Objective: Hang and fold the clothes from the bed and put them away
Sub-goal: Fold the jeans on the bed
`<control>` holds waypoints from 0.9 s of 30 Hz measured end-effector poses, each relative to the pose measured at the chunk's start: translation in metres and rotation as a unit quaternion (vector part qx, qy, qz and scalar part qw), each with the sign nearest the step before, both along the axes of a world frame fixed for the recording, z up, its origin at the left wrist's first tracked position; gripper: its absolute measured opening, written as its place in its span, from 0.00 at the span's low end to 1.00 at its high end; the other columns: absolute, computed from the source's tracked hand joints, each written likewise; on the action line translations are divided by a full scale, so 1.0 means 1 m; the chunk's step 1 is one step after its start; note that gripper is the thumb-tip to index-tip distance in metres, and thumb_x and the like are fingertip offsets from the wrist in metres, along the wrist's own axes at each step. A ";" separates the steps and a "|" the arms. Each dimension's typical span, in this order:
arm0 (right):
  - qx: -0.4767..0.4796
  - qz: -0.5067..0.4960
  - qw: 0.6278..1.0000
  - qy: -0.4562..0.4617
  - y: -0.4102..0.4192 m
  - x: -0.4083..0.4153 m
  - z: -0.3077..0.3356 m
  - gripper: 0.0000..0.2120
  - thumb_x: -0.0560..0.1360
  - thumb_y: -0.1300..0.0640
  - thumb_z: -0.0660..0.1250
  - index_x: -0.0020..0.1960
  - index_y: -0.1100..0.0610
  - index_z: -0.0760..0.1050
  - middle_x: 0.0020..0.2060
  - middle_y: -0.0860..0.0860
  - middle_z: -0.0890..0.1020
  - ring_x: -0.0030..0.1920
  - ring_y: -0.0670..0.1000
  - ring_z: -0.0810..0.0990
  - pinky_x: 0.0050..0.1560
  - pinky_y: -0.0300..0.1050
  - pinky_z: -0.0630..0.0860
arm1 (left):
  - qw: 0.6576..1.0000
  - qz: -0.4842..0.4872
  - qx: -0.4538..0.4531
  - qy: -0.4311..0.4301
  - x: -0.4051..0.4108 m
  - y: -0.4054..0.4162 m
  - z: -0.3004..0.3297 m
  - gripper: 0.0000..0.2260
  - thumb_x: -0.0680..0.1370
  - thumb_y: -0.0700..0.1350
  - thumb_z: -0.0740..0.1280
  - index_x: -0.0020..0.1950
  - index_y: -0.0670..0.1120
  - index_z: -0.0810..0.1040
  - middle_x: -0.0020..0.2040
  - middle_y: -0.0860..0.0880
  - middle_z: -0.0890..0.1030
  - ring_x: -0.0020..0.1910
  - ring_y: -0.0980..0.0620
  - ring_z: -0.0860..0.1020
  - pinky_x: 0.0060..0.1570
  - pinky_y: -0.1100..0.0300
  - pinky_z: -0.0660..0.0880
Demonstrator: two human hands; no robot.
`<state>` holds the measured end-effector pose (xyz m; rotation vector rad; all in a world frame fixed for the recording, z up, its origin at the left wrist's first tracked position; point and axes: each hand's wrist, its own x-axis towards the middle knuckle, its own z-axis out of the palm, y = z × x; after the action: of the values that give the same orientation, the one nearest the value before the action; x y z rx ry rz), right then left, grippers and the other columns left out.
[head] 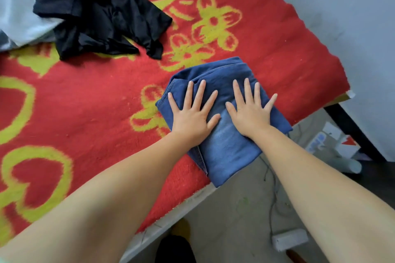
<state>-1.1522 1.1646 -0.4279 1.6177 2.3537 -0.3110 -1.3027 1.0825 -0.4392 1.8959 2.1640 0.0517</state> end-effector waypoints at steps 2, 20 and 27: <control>0.031 -0.087 0.994 0.057 -0.019 -0.016 0.027 0.30 0.81 0.43 0.49 0.79 0.50 0.42 0.78 0.54 0.40 0.77 0.58 0.36 0.67 0.74 0.38 | 0.997 0.028 0.045 -0.047 -0.015 -0.002 0.018 0.30 0.79 0.60 0.55 0.79 0.53 0.51 0.79 0.47 0.47 0.78 0.47 0.45 0.70 0.33 0.44; -0.006 -0.408 0.845 0.347 -0.131 -0.056 0.024 0.13 0.83 0.53 0.52 0.56 0.59 0.71 0.41 0.59 0.78 0.43 0.60 0.75 0.38 0.46 0.59 | 0.905 0.272 0.113 -0.306 -0.141 -0.085 0.037 0.16 0.80 0.51 0.60 0.35 0.47 0.62 0.29 0.52 0.66 0.29 0.58 0.67 0.32 0.60 0.62; -0.034 -0.410 0.866 0.284 -0.136 -0.062 0.027 0.24 0.82 0.53 0.54 0.77 0.56 0.55 0.66 0.57 0.74 0.64 0.60 0.73 0.58 0.51 0.69 | 0.899 0.334 0.002 -0.283 -0.160 -0.097 0.025 0.15 0.80 0.55 0.59 0.59 0.45 0.70 0.54 0.45 0.78 0.57 0.42 0.76 0.52 0.52 0.68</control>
<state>-1.2143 1.0286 -0.4005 2.6986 1.7591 -1.1523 -1.4622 0.9856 -0.4145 0.8761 2.2350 0.6465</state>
